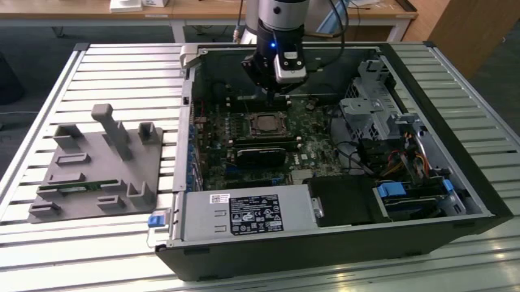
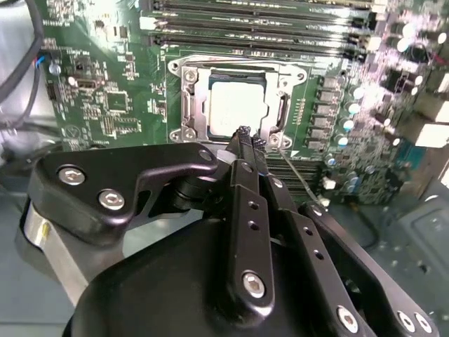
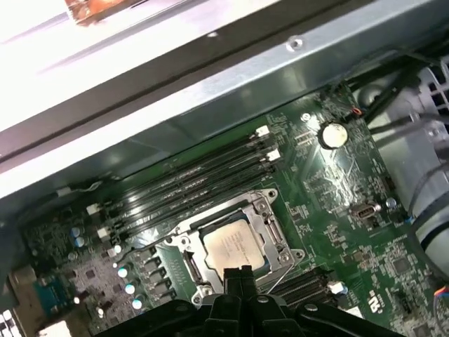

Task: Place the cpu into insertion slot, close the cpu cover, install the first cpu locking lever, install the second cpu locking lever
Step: 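Install the first cpu locking lever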

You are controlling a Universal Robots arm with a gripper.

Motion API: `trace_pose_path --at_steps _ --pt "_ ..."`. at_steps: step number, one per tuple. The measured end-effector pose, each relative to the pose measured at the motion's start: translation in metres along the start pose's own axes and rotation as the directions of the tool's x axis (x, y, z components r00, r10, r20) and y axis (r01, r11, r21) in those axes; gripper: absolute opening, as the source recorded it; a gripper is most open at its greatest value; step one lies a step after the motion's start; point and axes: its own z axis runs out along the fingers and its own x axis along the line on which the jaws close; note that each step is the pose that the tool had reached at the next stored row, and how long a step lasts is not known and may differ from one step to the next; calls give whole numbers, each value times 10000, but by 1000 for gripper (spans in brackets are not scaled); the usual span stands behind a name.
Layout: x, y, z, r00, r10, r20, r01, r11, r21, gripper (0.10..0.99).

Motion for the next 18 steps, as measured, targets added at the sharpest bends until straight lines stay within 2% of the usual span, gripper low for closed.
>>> trace_pose_path --at_steps 3,6,9,14,16,18 --pt "0 0 0 9987 -514 -7 514 9987 10 114" --pt "0 0 0 9944 -1053 -14 1053 9944 19 114" --pt "0 0 0 9872 -1593 -23 1593 9872 30 114" --pt "0 0 1 9717 -2363 -29 2363 9717 41 114" --pt "0 0 1 9669 -2551 -5 2551 9669 31 114" --pt "0 -1 1 9637 -2669 69 2669 9637 5 114"
